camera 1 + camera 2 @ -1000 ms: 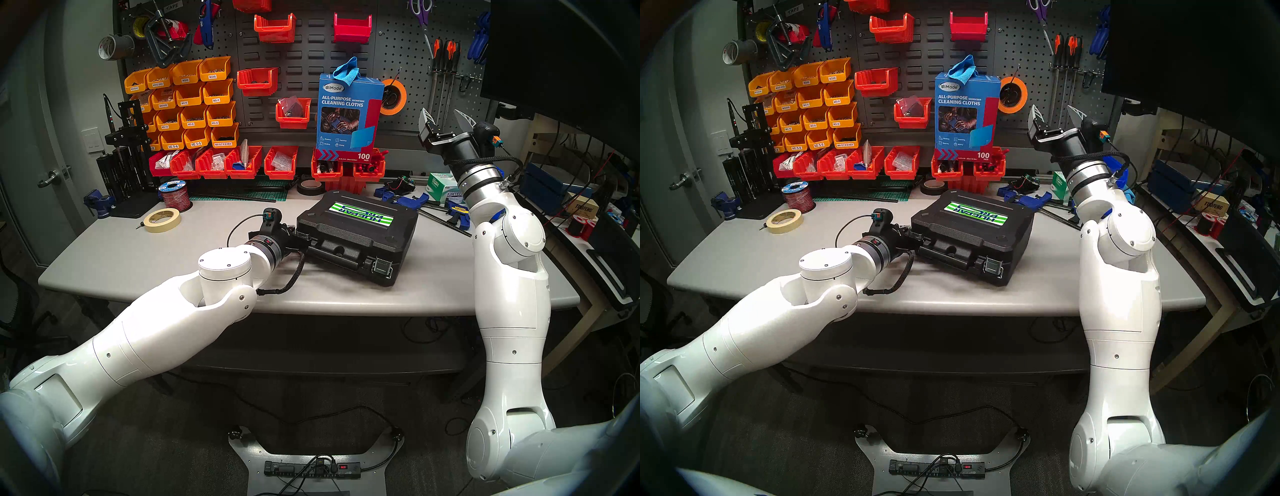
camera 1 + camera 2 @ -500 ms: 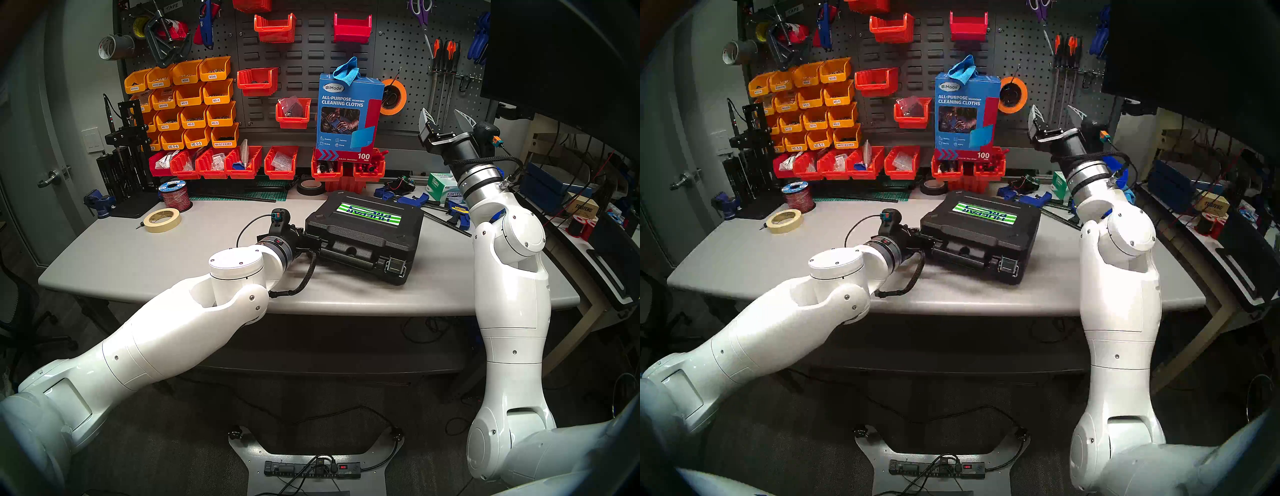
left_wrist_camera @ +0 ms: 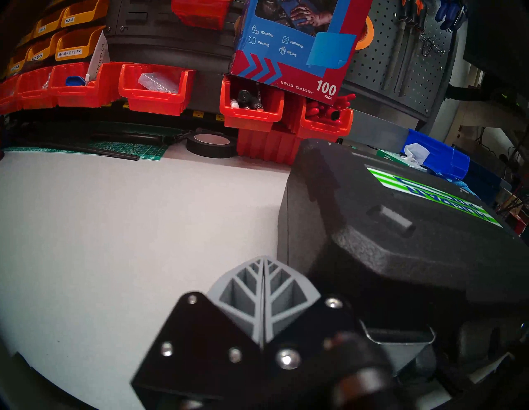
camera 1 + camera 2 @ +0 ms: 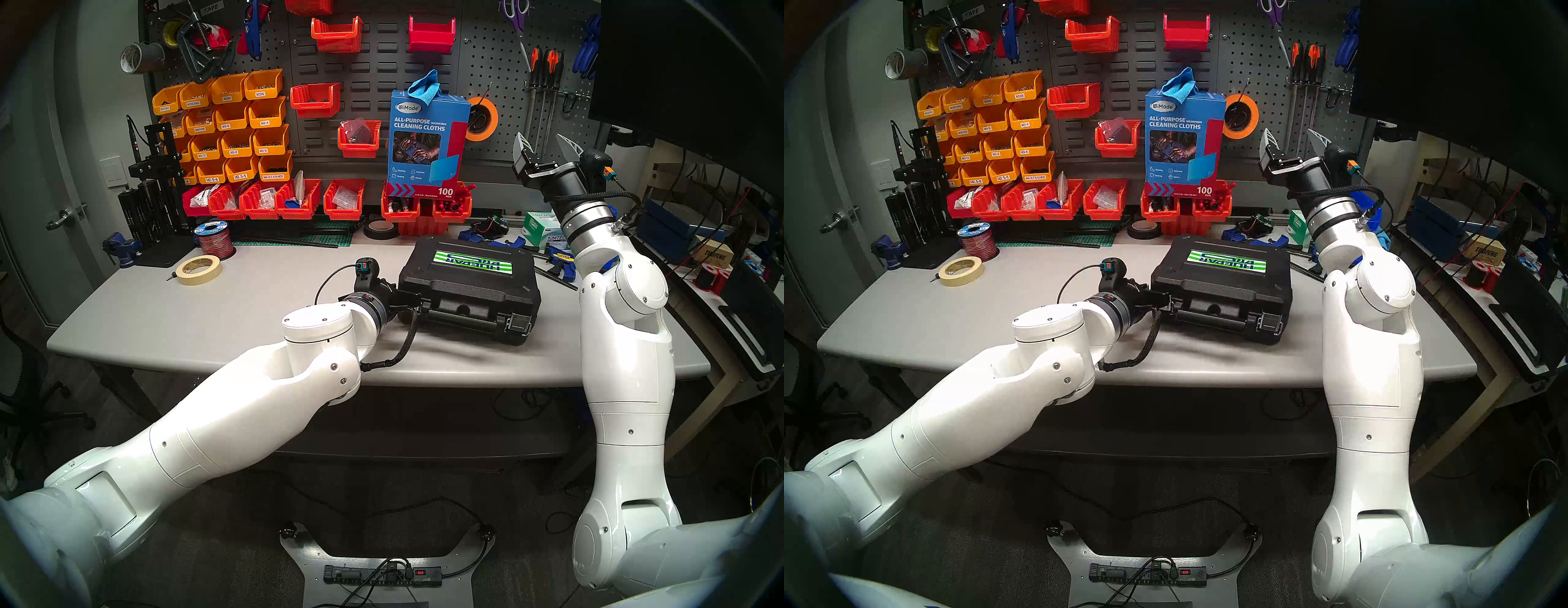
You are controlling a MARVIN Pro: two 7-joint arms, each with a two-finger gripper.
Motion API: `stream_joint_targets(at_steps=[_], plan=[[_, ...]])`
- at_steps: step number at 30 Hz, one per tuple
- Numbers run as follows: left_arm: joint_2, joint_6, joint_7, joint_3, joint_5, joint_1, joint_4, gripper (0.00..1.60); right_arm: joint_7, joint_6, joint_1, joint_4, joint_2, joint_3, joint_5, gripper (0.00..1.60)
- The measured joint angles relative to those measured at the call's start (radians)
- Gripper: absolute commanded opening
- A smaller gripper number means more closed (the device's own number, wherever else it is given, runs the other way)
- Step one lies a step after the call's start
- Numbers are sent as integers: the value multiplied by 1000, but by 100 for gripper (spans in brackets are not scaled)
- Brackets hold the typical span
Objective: Open the tool box
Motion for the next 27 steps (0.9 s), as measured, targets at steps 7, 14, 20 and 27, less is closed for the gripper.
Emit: stream_joint_targets(at_steps=[7, 14, 20, 27], plan=[[-29, -8, 64, -4, -26, 2, -12, 0, -2, 0, 0, 0, 1, -1, 1, 160], [-7, -34, 57, -39, 7, -14, -4, 130, -3, -1, -1, 0, 3, -2, 3, 160], [63, -47, 15, -128, 48, -60, -6, 160, -4, -1, -1, 2, 4, -4, 4, 160], [141, -55, -61, -223, 101, -117, -13, 160, -6, -1, -1, 2, 6, -5, 5, 160]])
